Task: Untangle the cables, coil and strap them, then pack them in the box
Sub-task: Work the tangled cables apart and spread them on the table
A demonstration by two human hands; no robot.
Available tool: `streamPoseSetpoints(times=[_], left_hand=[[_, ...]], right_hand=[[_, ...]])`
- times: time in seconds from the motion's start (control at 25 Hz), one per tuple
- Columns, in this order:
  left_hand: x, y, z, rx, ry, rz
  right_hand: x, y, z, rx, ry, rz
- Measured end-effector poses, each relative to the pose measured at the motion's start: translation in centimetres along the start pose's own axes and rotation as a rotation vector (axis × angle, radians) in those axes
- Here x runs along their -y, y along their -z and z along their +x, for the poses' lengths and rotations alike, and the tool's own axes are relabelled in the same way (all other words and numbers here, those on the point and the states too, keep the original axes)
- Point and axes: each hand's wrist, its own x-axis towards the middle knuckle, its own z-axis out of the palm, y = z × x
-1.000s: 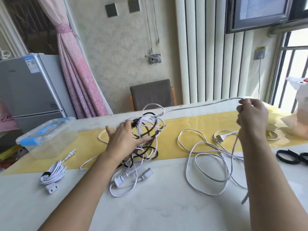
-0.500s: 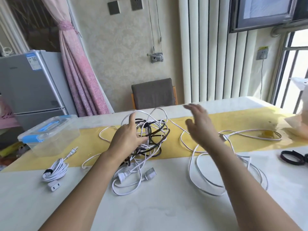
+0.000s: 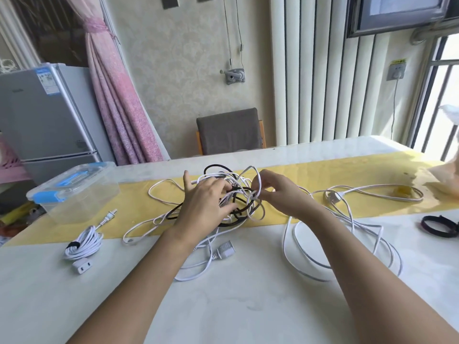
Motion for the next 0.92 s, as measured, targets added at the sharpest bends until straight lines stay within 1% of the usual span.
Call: streamPoseSetpoints(times=[0.08,0.2,0.24,0.28,0.36,0.44,0.52,0.6,0.68,0.72,0.76,0.8,0.84,0.88,0.92], left_hand=[[-0.4,-0.4,-0.1,0.009,0.005,0.117],[-0.8,-0.6,0.1,0.175,0.115,0.276],[-0.9,-0.6,0.2,0.225,0.128,0.305],[-1.0,-0.5,0.1,0.260,0.114,0.339],[-0.9,-0.5,-0.2,0.301,0.050,0.426],[-0.3,-0.6,-0.3,0.319,0.030,0.501],[0.7,0.0,0.7,0.304,0.076,0.547],[2.3,1.2,2.5,0.241,0.122,0.592],[4.3,2.7,4.3,0.150,0.153,0.555],[5.3,3.3,4.7,0.137,0.179,0.519],[6.2,3.6,4.9,0.161,0.212,0.484],[6.9,3.8,4.7,0.217,0.226,0.448],[7.3,3.7,4.2,0.294,0.208,0.396],[7.2,3.4,3.5,0.356,0.139,0.316],[7.0,3.0,2.6,0.382,0.045,0.216]], right_hand=[[0.4,0.8,-0.3,0.013,-0.009,-0.069],[1.0,2.5,-0.6,-0.024,0.022,-0.180],[1.1,3.1,-0.8,-0.080,0.029,-0.163],[1.1,3.7,-0.9,-0.171,0.022,-0.103],[1.0,5.2,-1.1,-0.431,-0.017,0.041],[0.8,6.6,-1.4,-0.670,-0.063,0.107],[0.6,7.3,-1.5,-0.773,-0.086,0.177],[0.2,7.5,-1.6,-0.857,-0.102,0.266],[-0.3,8.1,-1.8,-0.955,-0.133,0.362],[-0.8,8.6,-2.1,-0.986,-0.166,0.365],[-1.4,9.2,-2.3,-0.983,-0.220,0.325],[-2.1,9.9,-2.6,-0.930,-0.314,0.226],[-3.1,10.4,-2.7,-0.825,-0.441,0.090],[-3.9,10.8,-2.7,-0.664,-0.585,-0.091],[-4.6,10.8,-2.6,-0.480,-0.701,-0.307]])
